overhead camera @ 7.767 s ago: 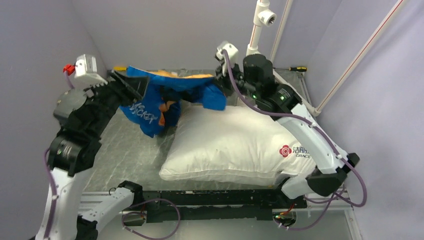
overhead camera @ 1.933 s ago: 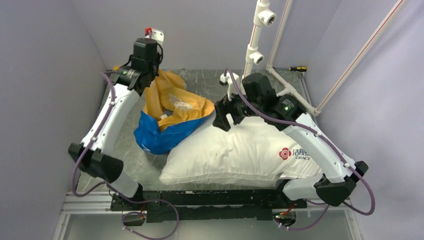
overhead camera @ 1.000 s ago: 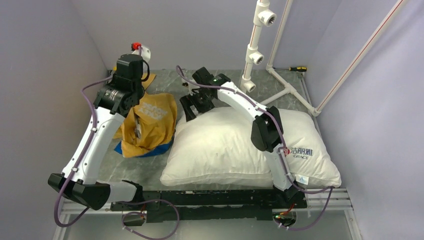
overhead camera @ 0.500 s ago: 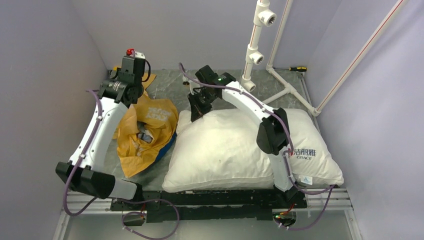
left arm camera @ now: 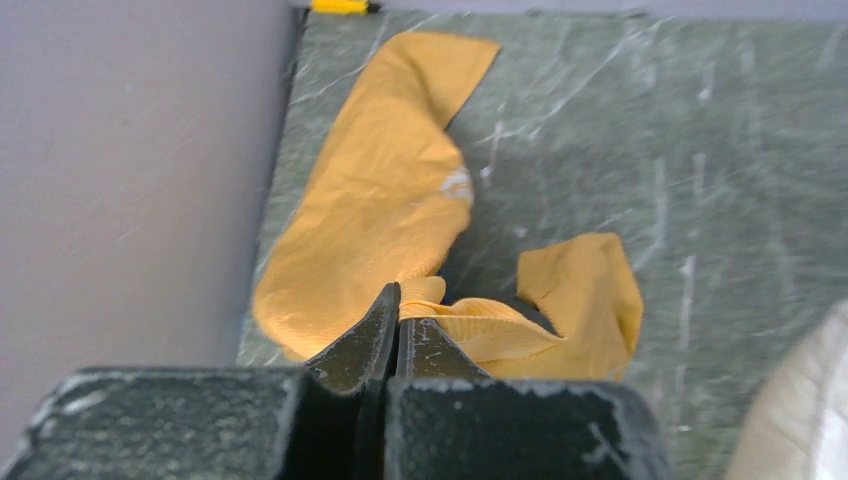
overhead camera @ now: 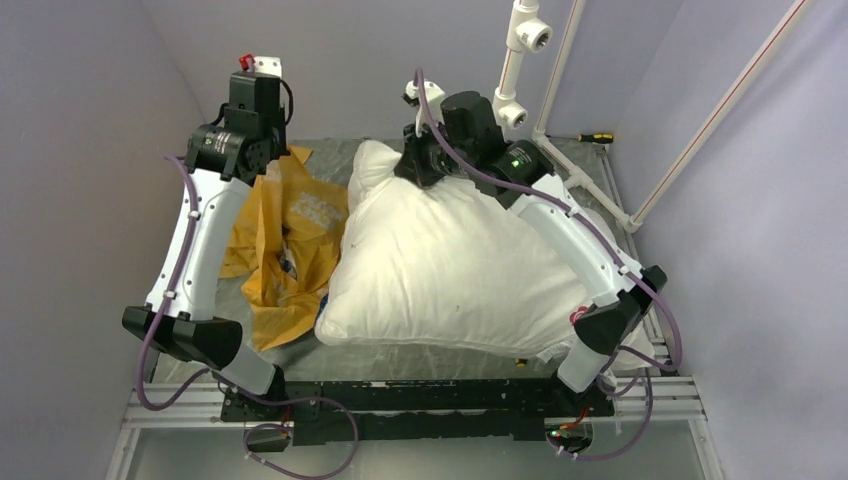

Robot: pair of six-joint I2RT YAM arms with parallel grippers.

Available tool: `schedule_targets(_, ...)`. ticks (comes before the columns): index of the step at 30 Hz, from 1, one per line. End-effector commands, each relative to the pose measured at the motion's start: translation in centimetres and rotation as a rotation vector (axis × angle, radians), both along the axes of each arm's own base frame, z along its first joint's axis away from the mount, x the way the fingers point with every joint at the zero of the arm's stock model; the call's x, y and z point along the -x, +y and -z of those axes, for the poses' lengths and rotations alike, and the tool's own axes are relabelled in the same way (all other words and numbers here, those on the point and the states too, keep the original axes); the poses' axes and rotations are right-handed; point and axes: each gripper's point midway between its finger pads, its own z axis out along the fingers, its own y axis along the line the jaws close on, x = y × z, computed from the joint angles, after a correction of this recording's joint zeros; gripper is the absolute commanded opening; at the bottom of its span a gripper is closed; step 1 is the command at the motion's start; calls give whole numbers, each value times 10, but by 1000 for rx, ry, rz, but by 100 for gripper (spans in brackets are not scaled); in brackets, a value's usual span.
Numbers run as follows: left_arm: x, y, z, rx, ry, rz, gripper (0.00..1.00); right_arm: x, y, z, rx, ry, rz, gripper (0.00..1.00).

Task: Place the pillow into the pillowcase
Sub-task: Pick up the pillow from the corner of the board.

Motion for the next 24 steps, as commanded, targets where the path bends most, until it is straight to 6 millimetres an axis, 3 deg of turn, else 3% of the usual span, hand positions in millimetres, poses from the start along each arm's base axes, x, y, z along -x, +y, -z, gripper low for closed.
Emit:
schedule_targets(1, -19, -36, -39, 191, -141, 112, 0, -54, -4, -123, -282, -453, 287, 0)
schedule_targets(4, -25, -49, -44, 247, -153, 147, 0, -63, 4, -117, -216, -572, 345, 0)
schedule_targets(7, -23, -45, -32, 245, -117, 110, 0, -59, 20, -87, -156, -528, 274, 0)
schedule_targets(9, -19, -41, -14, 241, -71, 82, 0, -44, 33, -60, -157, -437, 183, 0)
schedule_targets(10, -16, -42, -4, 251, -48, 75, 0, -35, 38, -44, -148, -382, 132, 7)
schedule_targets(11, -14, -45, 5, 270, -27, 79, 0, -28, 43, -32, -148, -329, 93, 21)
schedule_targets(12, -11, -50, 16, 299, -4, 87, 0, -20, 49, -21, -148, -284, 52, 44)
schedule_targets(14, -5, -57, 35, 341, 31, 97, 0, -16, 52, -14, -139, -233, 31, 72)
schedule_targets(15, -2, -59, 45, 357, 47, 89, 0, -17, 53, -15, -134, -228, 23, 79)
schedule_targets(17, 4, -58, 61, 369, 68, 75, 0, -26, 54, -29, -139, -242, 24, 88)
schedule_targets(20, 10, -57, 76, 364, 85, 77, 0, -48, 57, -36, -148, -225, 30, 94)
schedule_targets(23, 12, -55, 83, 355, 87, 74, 0, -75, 63, -26, -182, -126, 16, 95)
schedule_targets(24, 13, -54, 84, 351, 90, 69, 0, -86, 64, -15, -180, -72, 11, 95)
